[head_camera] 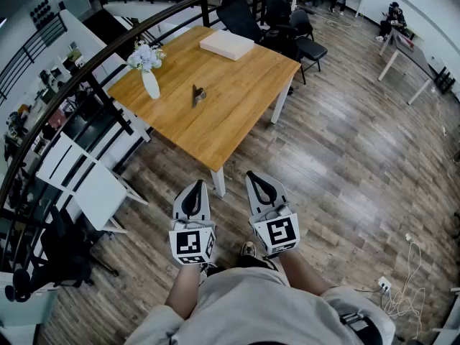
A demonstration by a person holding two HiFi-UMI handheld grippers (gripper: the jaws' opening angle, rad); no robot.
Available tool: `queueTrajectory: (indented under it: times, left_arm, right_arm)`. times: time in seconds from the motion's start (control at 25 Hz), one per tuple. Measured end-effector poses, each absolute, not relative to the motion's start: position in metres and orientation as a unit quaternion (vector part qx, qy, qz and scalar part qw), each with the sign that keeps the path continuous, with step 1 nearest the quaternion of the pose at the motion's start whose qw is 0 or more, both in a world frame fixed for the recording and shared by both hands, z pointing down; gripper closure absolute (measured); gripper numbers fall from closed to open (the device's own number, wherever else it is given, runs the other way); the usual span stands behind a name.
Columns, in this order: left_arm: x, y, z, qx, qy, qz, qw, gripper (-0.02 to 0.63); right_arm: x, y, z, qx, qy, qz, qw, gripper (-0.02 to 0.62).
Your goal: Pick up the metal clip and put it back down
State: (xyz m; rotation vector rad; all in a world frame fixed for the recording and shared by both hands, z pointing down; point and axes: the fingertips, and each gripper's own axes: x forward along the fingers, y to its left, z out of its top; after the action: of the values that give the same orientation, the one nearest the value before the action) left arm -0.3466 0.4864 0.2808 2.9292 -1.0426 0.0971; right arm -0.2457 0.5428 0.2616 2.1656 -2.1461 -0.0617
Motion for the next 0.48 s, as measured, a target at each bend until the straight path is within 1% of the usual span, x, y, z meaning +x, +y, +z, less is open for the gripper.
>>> queueTrajectory:
  times: [0.32, 0.48]
  left_arm:
    - [-0.316, 0.496, 0.300, 0.939, -0.341, 0.048, 0.023, 0.583]
    - [-0.307, 0.495, 0.316, 0.935, -0.346, 0.068, 0.034, 0.583]
  right_arm:
    - [-0.216, 0.545, 0.281, 0.693, -0.718, -0.033, 0.060, 0.569]
    - [-0.198, 0.546, 0.298, 0.695, -0.717, 0.004, 0.046, 0.569]
